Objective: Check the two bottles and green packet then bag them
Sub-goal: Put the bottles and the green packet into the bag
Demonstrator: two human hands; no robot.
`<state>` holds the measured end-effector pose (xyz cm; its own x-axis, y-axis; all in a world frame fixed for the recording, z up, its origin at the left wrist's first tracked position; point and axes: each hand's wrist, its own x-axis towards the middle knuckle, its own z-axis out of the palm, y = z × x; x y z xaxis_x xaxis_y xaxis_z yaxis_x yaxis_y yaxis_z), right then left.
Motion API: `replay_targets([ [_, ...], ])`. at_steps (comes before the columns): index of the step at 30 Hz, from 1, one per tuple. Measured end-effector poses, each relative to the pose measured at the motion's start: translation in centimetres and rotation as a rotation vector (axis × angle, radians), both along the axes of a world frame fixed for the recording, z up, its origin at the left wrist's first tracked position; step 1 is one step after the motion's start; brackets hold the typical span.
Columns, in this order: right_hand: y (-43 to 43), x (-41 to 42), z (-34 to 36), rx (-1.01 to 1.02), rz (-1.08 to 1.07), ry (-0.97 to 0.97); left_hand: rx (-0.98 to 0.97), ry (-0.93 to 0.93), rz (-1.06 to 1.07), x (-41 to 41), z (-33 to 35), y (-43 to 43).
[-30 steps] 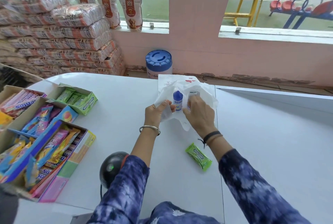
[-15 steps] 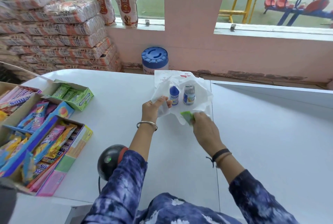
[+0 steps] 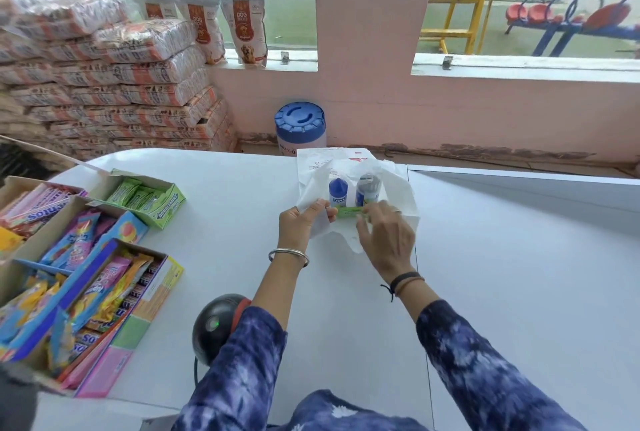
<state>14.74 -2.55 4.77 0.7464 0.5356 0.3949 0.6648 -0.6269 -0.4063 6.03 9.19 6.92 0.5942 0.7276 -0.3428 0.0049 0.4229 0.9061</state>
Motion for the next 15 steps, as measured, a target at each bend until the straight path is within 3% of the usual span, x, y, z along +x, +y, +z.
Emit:
replay_targets([
  [3, -2.0, 0.7, 0.3, 0.228, -0.327, 0.265, 0.007, -0.005, -0.009, 0.1, 0.4, -0.1],
  [5, -2.4, 1.8, 0.3, 0.118, -0.417, 0.466, 0.0, -0.007, -0.024, 0.2, 0.9, -0.4],
  [7, -2.2, 2.4, 0.5, -0.054, -0.362, 0.547, 0.001, -0.009, -0.039, 0.3, 1.3, -0.7],
  [9, -1.9, 2.8, 1.1, -0.053, -0.303, 0.59, 0.045, 0.026, -0.066, 0.4, 1.8, -1.1],
  [13, -1.5, 2.8, 5.6, 0.368, -0.152, 0.686, 0.085, 0.099, -0.118, 0.7, 4.3, -1.1],
  [15, -0.9, 3.8, 8.7, 0.422, -0.086, 0.684, 0.188, 0.144, -0.189, 1.3, 6.6, -0.2],
])
